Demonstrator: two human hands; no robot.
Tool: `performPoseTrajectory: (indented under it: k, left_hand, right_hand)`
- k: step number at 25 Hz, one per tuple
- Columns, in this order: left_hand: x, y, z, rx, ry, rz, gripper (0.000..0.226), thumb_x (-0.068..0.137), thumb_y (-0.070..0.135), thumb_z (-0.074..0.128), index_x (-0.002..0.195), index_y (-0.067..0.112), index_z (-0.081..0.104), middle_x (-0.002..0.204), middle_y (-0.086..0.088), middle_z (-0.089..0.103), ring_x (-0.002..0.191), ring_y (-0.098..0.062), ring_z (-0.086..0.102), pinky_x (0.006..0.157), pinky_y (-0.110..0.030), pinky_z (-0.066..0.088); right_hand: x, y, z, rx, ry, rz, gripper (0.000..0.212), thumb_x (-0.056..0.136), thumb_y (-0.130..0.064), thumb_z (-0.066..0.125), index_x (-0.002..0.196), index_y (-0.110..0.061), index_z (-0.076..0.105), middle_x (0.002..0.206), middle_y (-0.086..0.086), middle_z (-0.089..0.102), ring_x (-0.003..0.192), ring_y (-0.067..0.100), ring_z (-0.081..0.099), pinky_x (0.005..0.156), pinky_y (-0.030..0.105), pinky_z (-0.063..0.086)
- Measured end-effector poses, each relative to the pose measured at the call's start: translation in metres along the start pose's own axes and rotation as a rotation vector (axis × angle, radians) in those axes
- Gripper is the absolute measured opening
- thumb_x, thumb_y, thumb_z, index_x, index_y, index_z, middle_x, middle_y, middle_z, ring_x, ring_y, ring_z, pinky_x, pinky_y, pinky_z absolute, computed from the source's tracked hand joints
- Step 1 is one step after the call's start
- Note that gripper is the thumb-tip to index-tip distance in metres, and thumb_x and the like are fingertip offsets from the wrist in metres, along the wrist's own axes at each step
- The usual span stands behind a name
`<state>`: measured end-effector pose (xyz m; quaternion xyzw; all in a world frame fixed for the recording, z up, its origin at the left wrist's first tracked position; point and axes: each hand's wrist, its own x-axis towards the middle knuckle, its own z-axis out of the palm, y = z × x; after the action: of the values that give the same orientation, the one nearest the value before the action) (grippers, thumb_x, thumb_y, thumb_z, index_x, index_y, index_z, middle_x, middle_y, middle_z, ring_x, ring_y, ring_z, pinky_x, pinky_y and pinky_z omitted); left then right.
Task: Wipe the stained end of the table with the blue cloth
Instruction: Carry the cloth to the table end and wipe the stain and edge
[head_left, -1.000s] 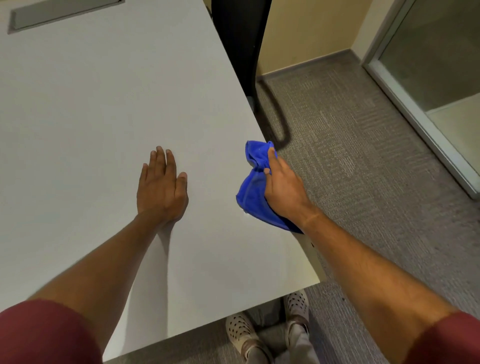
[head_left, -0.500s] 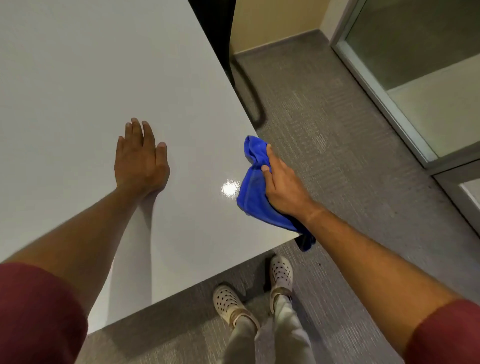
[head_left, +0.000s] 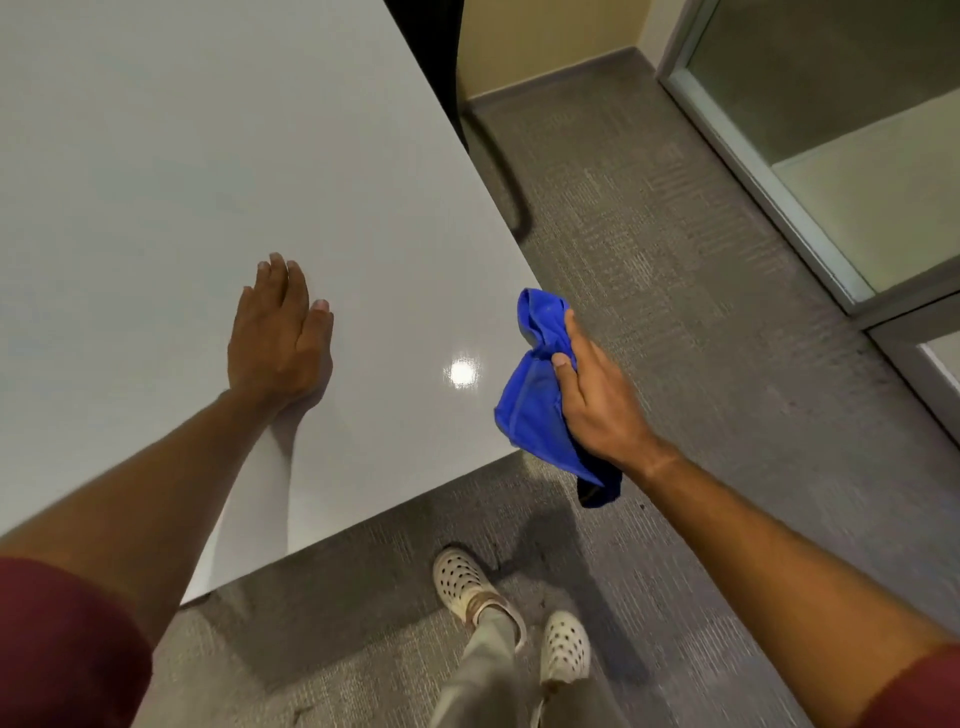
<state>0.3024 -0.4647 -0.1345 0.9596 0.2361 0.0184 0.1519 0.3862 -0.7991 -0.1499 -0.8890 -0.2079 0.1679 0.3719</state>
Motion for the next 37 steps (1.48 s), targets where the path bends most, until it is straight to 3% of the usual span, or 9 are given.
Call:
performPoseTrajectory:
  k: [2, 6, 10, 14, 17, 22, 28, 33, 37]
  left_hand:
    - [-0.02, 0.004, -0.003, 0.02, -0.002, -0.012, 0.067, 0.096, 0.036, 0.022, 0.148, -0.006, 0.027, 0.159, -0.025, 0.02, 0.149, -0.036, 0.015, 0.12, -0.049, 0.014]
    - [-0.05, 0.014, 0.0, 0.046, 0.038, 0.014, 0.059, 0.1, 0.027, 0.026, 0.145, -0.012, 0.029, 0.156, -0.031, 0.024, 0.147, -0.042, 0.019, 0.118, -0.053, 0.018]
    - [-0.08, 0.011, 0.01, 0.039, 0.05, -0.053, 0.058, 0.102, 0.03, 0.024, 0.149, -0.004, 0.025, 0.16, -0.022, 0.019, 0.149, -0.033, 0.016, 0.121, -0.047, 0.014]
    - [-0.118, 0.009, 0.017, 0.038, 0.047, -0.07, 0.063, 0.101, 0.039, 0.02, 0.152, 0.002, 0.022, 0.163, -0.016, 0.016, 0.15, -0.029, 0.013, 0.122, -0.045, 0.011]
    - [-0.136, 0.006, 0.017, 0.071, 0.042, -0.052, 0.066, 0.1, 0.043, 0.017, 0.152, 0.003, 0.021, 0.162, -0.017, 0.017, 0.149, -0.031, 0.016, 0.121, -0.048, 0.015]
    - [-0.137, 0.006, 0.02, 0.107, 0.056, -0.053, 0.067, 0.1, 0.043, 0.015, 0.153, 0.002, 0.019, 0.162, -0.018, 0.018, 0.149, -0.032, 0.017, 0.121, -0.047, 0.016]
    - [-0.135, 0.003, 0.025, 0.111, 0.073, -0.061, 0.068, 0.1, 0.044, 0.013, 0.153, 0.002, 0.018, 0.162, -0.018, 0.016, 0.15, -0.03, 0.014, 0.122, -0.045, 0.014]
    - [-0.136, 0.0, 0.027, 0.099, 0.073, -0.055, 0.068, 0.099, 0.044, 0.014, 0.154, 0.002, 0.016, 0.163, -0.018, 0.013, 0.151, -0.029, 0.011, 0.122, -0.043, 0.012]
    - [-0.139, -0.003, 0.025, 0.121, 0.059, -0.044, 0.065, 0.101, 0.041, 0.016, 0.154, 0.002, 0.016, 0.163, -0.017, 0.012, 0.151, -0.029, 0.011, 0.122, -0.043, 0.012]
  right_hand:
    - [-0.018, -0.002, 0.01, -0.131, 0.078, -0.018, 0.058, 0.104, -0.033, 0.031, 0.156, -0.012, 0.017, 0.158, 0.013, 0.032, 0.144, 0.027, 0.033, 0.114, 0.036, 0.031]
    - [-0.04, -0.007, 0.026, -0.43, 0.168, -0.121, 0.063, 0.1, -0.039, 0.025, 0.152, -0.002, 0.028, 0.162, 0.018, 0.02, 0.152, 0.033, 0.009, 0.124, 0.047, 0.009]
    - [-0.045, -0.015, 0.04, -0.579, 0.127, -0.311, 0.064, 0.1, -0.045, 0.028, 0.15, -0.006, 0.036, 0.16, 0.017, 0.028, 0.151, 0.03, 0.018, 0.124, 0.047, 0.009]
    - [-0.049, 0.01, 0.025, -0.663, 0.029, -0.554, 0.071, 0.097, -0.052, 0.037, 0.153, -0.009, 0.029, 0.162, 0.017, 0.023, 0.151, 0.03, 0.018, 0.123, 0.047, 0.014]
    - [-0.041, 0.036, -0.002, -0.656, 0.065, -0.552, 0.07, 0.098, -0.043, 0.047, 0.153, -0.005, 0.027, 0.162, 0.021, 0.02, 0.15, 0.037, 0.017, 0.122, 0.053, 0.017]
    - [-0.036, 0.038, 0.01, -0.709, 0.125, -0.568, 0.067, 0.099, -0.038, 0.042, 0.152, 0.0, 0.026, 0.161, 0.024, 0.019, 0.149, 0.044, 0.012, 0.122, 0.054, 0.007]
    - [-0.04, 0.015, 0.037, -0.773, 0.167, -0.743, 0.062, 0.091, -0.016, 0.051, 0.148, 0.001, 0.035, 0.156, 0.024, 0.033, 0.145, 0.039, 0.031, 0.12, 0.05, 0.024]
    - [-0.056, -0.021, 0.096, -0.753, 0.235, -0.9, 0.056, 0.089, -0.005, 0.037, 0.144, 0.001, 0.043, 0.15, 0.024, 0.043, 0.14, 0.038, 0.04, 0.117, 0.047, 0.03]
    - [-0.051, -0.01, 0.084, -0.765, 0.249, -0.931, 0.056, 0.089, -0.006, 0.034, 0.144, -0.002, 0.043, 0.15, 0.021, 0.045, 0.14, 0.036, 0.041, 0.117, 0.045, 0.029]
